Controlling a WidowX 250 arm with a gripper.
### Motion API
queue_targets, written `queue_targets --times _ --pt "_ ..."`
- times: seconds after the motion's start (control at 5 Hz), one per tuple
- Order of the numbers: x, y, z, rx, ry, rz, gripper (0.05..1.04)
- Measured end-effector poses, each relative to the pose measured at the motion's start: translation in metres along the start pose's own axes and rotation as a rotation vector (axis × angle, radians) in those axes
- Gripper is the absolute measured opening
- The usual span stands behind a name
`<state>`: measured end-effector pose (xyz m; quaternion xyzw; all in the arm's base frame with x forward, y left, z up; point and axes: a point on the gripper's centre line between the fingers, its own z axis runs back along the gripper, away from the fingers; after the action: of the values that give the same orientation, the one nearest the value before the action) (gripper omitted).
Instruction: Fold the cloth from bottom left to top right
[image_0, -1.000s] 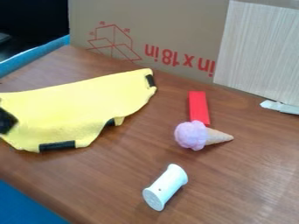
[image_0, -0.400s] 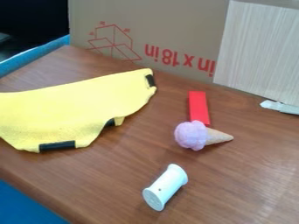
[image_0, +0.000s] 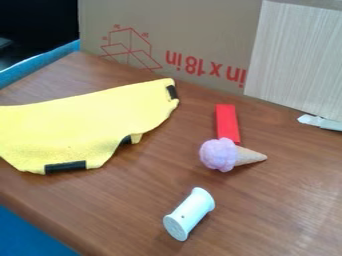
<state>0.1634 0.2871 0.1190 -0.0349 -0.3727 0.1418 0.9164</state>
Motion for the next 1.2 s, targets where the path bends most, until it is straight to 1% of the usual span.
queue_targets --times 0.2,0.4,0.6,0.8,1.0,1.2 --pt "-0.003 0.004 -0.008 -0.015 -0.011 0.041 0.999" --pt "-0.008 0.003 -0.015 -0.05 -0.014 0.08 0.999" --pt "-0.007 0.004 -0.018 -0.044 -0.016 0.102 0.999" --pt "-0.007 -0.002 -0.028 -0.034 0.001 0.099 0.999" --pt "-0.007 -0.005 -0.036 -0.021 0.007 0.092 0.955" --pt "-0.007 -0.012 -0.047 -0.004 0.011 0.087 0.736"
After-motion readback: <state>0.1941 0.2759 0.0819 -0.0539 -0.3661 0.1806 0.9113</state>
